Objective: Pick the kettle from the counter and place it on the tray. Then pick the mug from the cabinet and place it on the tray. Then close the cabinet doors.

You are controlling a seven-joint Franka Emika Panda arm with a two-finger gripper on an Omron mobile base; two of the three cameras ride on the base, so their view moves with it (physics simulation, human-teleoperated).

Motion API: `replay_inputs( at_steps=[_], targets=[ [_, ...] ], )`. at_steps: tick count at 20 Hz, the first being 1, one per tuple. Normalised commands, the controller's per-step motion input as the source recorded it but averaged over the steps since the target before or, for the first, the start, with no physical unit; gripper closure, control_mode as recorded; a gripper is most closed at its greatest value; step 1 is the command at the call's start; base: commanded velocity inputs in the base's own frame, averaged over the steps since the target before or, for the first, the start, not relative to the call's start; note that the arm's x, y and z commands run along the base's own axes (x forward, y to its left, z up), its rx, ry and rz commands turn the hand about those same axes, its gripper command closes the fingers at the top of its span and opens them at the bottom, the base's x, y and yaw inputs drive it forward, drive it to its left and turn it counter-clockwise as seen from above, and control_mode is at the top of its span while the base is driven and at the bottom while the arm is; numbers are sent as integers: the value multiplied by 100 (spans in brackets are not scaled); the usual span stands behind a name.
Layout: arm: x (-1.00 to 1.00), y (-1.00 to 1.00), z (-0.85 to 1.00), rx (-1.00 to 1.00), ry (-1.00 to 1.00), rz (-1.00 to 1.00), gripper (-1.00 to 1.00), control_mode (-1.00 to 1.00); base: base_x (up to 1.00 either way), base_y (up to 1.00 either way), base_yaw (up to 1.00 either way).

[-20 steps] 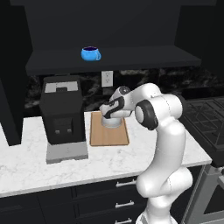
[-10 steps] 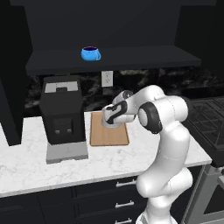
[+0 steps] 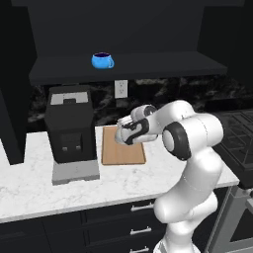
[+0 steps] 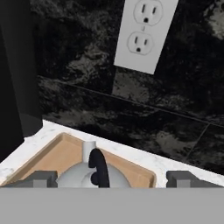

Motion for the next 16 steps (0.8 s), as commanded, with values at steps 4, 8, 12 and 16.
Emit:
replay_inputs(
  at_steps=[4,8,12,16],
  targets=[
    [-42,0,61,0,0,-11,-100,-100,0,0,0],
    [-63,0,57,0,-5,-8,-100,-100,0,0,0],
    [-53,0,69,0,-2,-9,-100,-100,0,0,0],
    [-50,6,75,3,0,-5,-100,-100,0,0,0]
  ],
)
